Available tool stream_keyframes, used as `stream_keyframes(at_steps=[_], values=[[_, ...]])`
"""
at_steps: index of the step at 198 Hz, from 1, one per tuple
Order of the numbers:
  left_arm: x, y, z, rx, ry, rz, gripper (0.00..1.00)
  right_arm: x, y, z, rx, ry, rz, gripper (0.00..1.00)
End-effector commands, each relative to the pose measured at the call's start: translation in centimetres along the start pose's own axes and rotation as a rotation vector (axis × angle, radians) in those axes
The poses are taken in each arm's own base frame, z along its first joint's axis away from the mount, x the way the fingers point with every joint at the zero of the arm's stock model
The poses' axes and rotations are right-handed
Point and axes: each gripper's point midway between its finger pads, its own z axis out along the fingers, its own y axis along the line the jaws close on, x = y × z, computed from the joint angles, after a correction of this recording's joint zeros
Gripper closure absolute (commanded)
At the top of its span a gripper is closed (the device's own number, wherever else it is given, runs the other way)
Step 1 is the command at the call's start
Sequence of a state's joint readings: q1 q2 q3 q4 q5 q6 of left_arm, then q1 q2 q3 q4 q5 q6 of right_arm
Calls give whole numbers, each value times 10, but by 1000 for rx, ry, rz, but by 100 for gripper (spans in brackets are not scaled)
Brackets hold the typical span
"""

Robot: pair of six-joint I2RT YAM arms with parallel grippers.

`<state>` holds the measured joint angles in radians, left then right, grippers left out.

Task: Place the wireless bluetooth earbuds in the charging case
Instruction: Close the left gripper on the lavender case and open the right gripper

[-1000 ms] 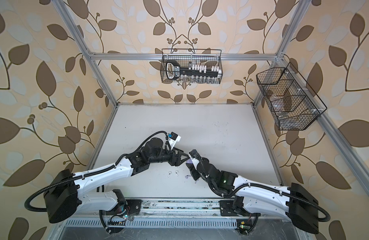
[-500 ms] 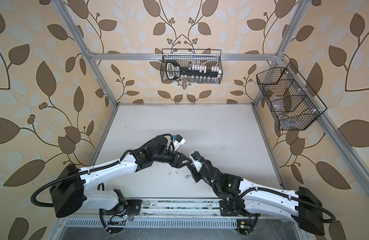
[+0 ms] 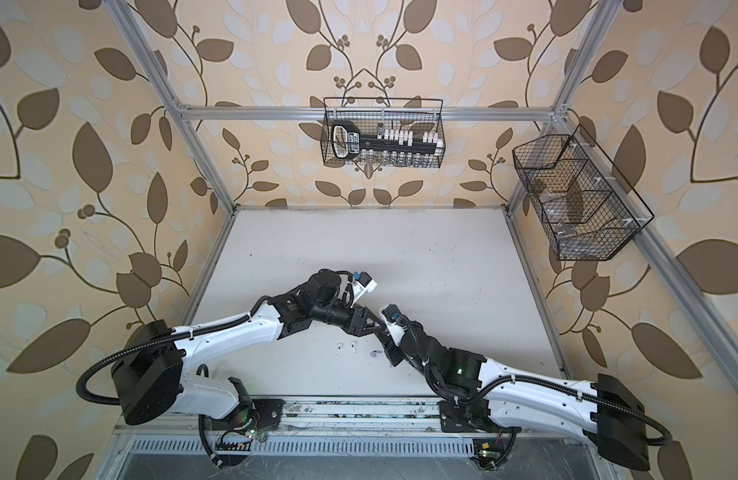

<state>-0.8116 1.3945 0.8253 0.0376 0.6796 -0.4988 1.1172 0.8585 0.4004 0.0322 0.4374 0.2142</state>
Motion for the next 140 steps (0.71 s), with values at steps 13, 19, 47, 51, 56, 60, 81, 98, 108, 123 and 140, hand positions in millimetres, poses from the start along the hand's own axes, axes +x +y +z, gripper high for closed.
stream_keyframes(at_steps=[13,19,47,51,56,60,81,98,108,123,140], values=[[-6,-24,1,86,14,41,56,-4,1,-1,-1,-20,-12,85],[-6,-24,1,89,18,40,56,-5,1,-1,-2,-22,-12,85],[-4,-26,4,99,30,43,60,-8,1,-1,-2,-28,-16,85],[-3,-26,4,100,31,43,62,-8,1,-1,-2,-28,-19,85],[-3,-26,5,101,33,41,63,-8,1,-1,-2,-27,-19,85],[-3,-26,5,103,34,41,64,-8,1,-1,-2,-29,-19,85],[-2,-28,7,114,46,42,67,-10,3,-1,-7,-32,-24,85],[-2,-30,8,119,48,46,67,-11,3,-1,-11,-33,-27,85],[-2,-31,8,122,47,47,67,-12,4,-1,-13,-34,-26,85],[-2,-33,8,135,47,49,69,-11,5,0,-18,-31,-31,85],[-2,-37,8,154,47,51,71,-13,5,0,-20,-35,-33,85]])
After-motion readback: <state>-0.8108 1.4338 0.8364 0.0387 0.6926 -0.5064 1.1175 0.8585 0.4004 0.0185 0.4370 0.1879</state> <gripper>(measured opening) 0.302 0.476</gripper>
